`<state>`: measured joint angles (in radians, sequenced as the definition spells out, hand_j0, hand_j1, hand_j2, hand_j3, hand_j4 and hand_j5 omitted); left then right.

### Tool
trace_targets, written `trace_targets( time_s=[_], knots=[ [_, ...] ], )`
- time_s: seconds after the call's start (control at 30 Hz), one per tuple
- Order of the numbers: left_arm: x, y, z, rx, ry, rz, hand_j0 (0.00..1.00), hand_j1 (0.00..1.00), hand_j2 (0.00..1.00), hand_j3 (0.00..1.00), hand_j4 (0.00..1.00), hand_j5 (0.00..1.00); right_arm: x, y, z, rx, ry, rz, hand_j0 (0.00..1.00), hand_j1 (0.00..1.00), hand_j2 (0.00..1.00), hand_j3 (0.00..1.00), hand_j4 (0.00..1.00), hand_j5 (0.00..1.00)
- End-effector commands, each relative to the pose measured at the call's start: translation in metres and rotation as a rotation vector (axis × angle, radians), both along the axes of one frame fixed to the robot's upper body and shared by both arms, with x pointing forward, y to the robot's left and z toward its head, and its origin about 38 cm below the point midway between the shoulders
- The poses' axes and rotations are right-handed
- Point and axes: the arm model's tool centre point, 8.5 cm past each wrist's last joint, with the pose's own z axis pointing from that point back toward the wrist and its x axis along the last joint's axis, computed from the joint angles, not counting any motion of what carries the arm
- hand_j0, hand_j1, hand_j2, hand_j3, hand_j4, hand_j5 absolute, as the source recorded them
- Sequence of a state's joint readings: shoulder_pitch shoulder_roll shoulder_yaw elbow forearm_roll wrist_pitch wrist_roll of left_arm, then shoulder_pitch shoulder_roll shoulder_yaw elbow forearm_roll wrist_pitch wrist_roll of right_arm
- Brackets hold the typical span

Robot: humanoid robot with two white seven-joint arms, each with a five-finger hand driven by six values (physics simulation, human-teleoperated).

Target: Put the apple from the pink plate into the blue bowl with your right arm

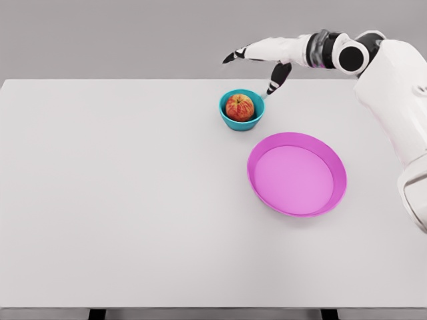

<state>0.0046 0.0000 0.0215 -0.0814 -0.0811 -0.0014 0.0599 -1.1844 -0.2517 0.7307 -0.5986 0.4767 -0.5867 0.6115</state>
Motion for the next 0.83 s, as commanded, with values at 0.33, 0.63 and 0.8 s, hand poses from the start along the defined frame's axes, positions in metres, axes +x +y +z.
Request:
trace_targets(
  time_s=[0.33, 0.63, 0.8],
  knots=[
    [0.000, 0.000, 0.000, 0.000, 0.000, 0.000, 1.00, 1.00, 1.00, 1.00, 1.00, 1.00, -0.064, -0.155, 0.009, 0.459, -0.131, -0.175, 1.00, 1.00, 1.00, 1.00, 1.00, 1.00],
    [0.000, 0.000, 0.000, 0.000, 0.001, 0.000, 1.00, 1.00, 1.00, 1.00, 1.00, 1.00, -0.094, -0.187, -0.057, 0.460, -0.026, -0.270, 1.00, 1.00, 1.00, 1.00, 1.00, 1.00],
    [0.000, 0.000, 0.000, 0.000, 0.001, -0.008, 1.00, 1.00, 1.00, 1.00, 1.00, 1.00, -0.098, -0.189, -0.067, 0.455, -0.006, -0.279, 1.00, 1.00, 1.00, 1.00, 1.00, 1.00]
  ],
)
